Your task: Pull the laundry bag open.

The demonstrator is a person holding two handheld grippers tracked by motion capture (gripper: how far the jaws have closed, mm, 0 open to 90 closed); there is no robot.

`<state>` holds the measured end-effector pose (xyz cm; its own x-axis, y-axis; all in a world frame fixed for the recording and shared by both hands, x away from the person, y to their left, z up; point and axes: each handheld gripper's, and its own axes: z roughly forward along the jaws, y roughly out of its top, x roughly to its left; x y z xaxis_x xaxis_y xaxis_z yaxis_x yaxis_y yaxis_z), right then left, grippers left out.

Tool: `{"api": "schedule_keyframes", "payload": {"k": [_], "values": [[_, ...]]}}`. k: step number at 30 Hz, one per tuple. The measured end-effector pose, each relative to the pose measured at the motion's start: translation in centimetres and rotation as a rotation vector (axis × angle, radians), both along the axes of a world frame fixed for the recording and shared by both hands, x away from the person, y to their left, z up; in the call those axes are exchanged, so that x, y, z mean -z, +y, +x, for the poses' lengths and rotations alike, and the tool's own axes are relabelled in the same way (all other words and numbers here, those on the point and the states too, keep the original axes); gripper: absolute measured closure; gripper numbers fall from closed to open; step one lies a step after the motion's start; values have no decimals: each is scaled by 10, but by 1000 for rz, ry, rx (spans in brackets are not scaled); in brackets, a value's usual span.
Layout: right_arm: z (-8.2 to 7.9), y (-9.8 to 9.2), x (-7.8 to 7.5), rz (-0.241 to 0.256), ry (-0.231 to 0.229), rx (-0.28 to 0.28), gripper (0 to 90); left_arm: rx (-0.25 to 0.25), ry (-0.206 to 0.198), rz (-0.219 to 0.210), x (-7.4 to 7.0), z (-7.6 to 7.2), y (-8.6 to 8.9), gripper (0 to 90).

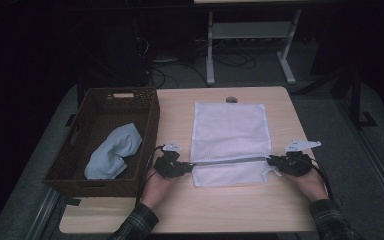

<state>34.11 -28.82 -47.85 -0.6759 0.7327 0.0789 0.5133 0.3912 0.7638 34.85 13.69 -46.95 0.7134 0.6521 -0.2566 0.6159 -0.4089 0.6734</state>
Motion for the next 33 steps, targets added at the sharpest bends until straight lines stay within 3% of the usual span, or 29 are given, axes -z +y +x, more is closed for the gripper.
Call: {"api": "schedule_keyframes", "payload": {"k": [5, 6, 7, 8, 10, 14, 16, 20, 25, 33], "values": [[0, 0, 0, 6, 2, -2, 739, -5, -16, 7, -1, 0, 0, 734], [-1, 0, -1, 14, 2, -8, 677, -13, -21, 12, -1, -1, -1, 687], [-1, 0, -1, 14, 2, -8, 677, -13, -21, 12, -1, -1, -1, 662], [-2, -1, -3, 39, -2, -11, 578, -15, -22, 12, -1, -1, 0, 608], [-2, -1, -3, 53, -3, -12, 531, -23, -31, 21, -2, -1, -1, 580], [-4, 0, -6, 74, -16, -15, 329, -13, -60, 35, -3, -2, -3, 392], [-5, 2, -7, 70, -23, -24, 281, -15, -79, 39, -5, -4, -5, 331], [-8, 5, -10, 69, -33, -35, 193, 13, -79, 22, -8, -8, -5, 223], [-12, 10, -14, 45, -41, -38, 140, 46, -101, 36, -11, -14, -6, 157], [-24, 23, -18, 25, -41, -75, 132, 84, -121, 42, -17, -21, -5, 79]]}}
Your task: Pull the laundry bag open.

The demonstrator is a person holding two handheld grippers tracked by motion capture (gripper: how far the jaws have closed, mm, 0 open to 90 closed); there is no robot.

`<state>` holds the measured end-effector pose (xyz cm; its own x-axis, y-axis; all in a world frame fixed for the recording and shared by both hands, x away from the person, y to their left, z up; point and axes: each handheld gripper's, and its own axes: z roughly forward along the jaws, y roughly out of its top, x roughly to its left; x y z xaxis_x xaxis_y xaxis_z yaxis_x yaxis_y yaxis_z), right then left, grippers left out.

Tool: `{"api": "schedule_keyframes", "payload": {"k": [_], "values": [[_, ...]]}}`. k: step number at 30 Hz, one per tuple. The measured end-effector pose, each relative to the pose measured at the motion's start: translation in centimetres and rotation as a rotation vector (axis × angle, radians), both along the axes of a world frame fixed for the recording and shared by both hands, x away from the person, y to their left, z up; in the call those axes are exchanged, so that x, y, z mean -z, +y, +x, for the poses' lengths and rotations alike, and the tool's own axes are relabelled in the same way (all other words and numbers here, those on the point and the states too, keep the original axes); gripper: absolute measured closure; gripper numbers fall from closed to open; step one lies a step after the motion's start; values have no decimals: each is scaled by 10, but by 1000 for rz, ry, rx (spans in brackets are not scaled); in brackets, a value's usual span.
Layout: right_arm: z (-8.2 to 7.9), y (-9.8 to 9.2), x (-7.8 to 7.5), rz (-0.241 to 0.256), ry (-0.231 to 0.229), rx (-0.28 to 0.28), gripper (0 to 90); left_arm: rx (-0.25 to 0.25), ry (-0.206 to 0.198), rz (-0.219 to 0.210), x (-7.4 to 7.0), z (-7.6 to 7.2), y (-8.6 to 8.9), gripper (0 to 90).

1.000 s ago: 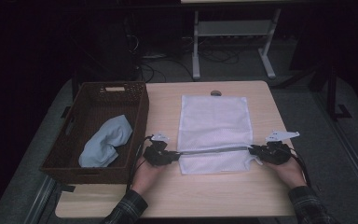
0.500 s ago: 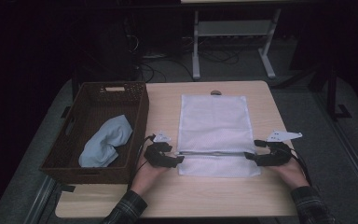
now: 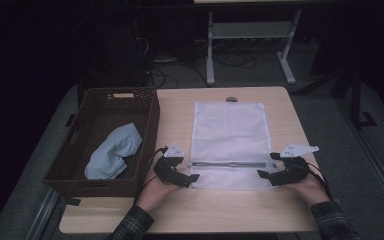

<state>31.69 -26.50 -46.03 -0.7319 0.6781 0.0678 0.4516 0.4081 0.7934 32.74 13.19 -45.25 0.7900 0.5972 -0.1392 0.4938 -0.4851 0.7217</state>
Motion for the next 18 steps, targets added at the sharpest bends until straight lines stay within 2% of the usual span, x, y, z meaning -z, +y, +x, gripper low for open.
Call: {"api": "schedule_keyframes", "payload": {"k": [5, 11, 18], "values": [[-11, 9, -5, 7, 4, -25, 131, 22, 20, 35, -2, -10, 0, 43], [-29, 28, -8, 23, -2, -67, 128, 32, 44, 52, -3, -20, -5, 43], [-44, 37, -7, 49, 14, -109, 129, 31, 60, 75, -6, -24, -3, 45]]}}
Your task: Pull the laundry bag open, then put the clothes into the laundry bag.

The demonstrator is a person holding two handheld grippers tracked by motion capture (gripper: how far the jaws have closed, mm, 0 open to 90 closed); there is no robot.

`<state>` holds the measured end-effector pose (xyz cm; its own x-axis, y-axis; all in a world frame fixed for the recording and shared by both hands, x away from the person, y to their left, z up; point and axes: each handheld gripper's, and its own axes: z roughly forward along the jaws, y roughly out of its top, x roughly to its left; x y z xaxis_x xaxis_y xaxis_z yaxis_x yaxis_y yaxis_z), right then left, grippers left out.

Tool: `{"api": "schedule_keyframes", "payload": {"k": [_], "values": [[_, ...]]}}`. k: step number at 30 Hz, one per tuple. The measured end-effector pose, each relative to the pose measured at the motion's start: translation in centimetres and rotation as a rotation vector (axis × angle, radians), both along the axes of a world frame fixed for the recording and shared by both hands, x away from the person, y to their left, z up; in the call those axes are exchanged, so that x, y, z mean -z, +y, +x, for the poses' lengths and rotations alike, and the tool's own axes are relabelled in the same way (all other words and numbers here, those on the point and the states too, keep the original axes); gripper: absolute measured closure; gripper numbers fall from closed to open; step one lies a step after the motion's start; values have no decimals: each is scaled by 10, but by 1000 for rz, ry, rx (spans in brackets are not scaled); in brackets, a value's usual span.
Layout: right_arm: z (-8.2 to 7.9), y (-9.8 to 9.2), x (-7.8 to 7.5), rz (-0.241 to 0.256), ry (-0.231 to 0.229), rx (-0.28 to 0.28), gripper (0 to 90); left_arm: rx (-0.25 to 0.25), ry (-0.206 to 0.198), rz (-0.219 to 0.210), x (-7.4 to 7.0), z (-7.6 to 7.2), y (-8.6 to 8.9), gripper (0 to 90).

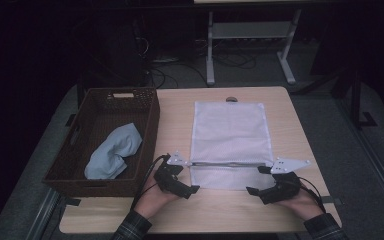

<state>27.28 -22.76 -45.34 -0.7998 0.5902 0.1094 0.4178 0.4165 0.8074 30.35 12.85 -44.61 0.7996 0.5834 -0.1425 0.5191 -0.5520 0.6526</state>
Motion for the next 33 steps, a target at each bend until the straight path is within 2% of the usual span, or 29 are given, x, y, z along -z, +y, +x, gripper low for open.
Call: {"api": "schedule_keyframes", "payload": {"k": [3, 12, 14, 17, 20, 24, 33], "values": [[-5, 5, 1, -13, -5, -36, 128, 1, -4, 12, -5, -1, 2, 57], [-6, 9, 2, -6, -4, -49, 131, -5, -4, 31, -20, 0, 5, 63], [-5, 11, 2, -1, -9, -49, 131, -6, 12, 36, -25, 1, 6, 68], [-7, 14, 6, -24, -17, -66, 131, -5, 7, 44, -32, 2, 9, 68], [-7, 15, 6, -24, -12, -64, 130, -8, 8, 46, -35, 2, 11, 68], [-6, 15, 8, -28, -11, -64, 131, -3, 31, 22, -43, 4, 15, 93], [-4, 14, 10, -27, -9, -65, 131, 3, 5, 40, -65, 9, 19, 121]]}}
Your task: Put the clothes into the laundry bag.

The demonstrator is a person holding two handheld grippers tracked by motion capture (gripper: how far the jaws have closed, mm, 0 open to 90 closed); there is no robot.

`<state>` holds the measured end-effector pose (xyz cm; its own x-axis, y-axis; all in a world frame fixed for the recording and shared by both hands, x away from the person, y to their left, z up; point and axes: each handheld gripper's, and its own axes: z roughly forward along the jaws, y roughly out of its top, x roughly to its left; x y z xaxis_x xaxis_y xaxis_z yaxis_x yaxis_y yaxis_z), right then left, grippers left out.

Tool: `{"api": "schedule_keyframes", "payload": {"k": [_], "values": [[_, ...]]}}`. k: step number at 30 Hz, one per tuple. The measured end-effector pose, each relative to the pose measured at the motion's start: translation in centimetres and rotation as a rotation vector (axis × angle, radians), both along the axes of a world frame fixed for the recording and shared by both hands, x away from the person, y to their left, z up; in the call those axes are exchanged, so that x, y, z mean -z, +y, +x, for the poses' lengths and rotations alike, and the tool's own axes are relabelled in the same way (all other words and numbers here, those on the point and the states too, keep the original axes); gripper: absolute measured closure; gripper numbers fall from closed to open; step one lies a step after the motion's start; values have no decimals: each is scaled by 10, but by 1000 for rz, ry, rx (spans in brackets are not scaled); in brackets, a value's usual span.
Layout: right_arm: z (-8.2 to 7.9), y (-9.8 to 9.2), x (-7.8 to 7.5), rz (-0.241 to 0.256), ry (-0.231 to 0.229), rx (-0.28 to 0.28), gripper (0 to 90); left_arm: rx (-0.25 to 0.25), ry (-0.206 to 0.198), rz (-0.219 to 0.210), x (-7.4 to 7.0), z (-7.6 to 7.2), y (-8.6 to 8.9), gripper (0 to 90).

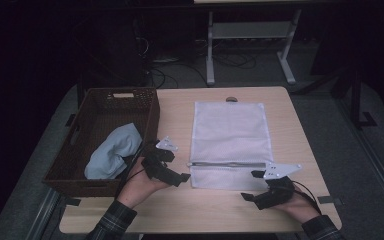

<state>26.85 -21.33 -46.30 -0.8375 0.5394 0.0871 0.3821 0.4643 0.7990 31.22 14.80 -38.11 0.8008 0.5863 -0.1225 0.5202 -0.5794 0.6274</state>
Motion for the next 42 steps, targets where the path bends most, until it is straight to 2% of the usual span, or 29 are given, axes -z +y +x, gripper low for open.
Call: {"api": "schedule_keyframes", "payload": {"k": [5, 6, 17, 21, 29, 34, 42], "values": [[0, 0, 1, 1, 1, -4, 131, 0, -10, 7, -10, 3, 4, 135], [0, 0, 1, -2, -1, -6, 131, -1, -7, -2, -13, 5, 7, 136], [0, 0, 2, -5, 2, -11, 132, -25, -27, -4, -29, 16, 21, 143], [0, 0, 2, -8, 1, -12, 133, -33, -47, 7, -36, 21, 30, 143], [0, 0, 3, -14, 3, -12, 133, -39, -50, 27, -47, 30, 47, 165], [0, -2, 3, -12, 2, -3, 133, -78, -76, 44, -52, 37, 65, 204], [-1, -3, 3, -13, 2, -1, 133, -121, -74, 49, -56, 44, 90, 213]]}}
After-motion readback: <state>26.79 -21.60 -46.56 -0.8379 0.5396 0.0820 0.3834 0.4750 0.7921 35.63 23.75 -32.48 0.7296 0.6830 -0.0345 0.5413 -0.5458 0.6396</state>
